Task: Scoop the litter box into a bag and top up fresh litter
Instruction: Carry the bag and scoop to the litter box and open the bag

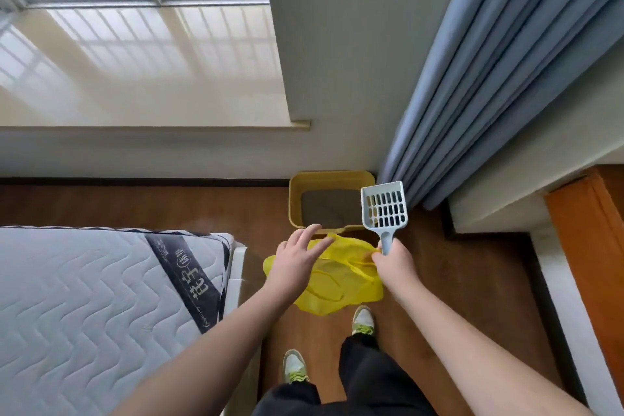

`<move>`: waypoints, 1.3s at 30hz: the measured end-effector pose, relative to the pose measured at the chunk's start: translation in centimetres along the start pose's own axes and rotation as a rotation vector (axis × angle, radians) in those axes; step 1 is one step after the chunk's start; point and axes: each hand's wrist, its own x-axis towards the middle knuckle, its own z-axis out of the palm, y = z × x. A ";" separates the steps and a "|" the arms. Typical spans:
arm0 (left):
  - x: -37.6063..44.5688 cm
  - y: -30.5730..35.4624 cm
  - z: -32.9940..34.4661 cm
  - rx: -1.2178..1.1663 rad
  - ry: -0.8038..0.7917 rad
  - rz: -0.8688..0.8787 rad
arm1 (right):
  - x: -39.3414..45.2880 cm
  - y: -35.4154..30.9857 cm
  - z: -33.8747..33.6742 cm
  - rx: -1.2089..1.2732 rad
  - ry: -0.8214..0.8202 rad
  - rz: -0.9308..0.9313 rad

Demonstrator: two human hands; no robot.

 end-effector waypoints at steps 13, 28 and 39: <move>5.0 -4.8 7.9 0.015 -0.135 0.173 | 11.6 5.4 1.6 -0.043 -0.003 0.087; 11.3 -10.6 30.3 -0.092 -0.308 -0.314 | 25.5 19.7 16.6 0.019 -0.091 0.098; 15.6 -16.8 44.1 -0.082 -0.495 -0.149 | 36.9 28.2 21.9 -0.200 -0.225 -0.057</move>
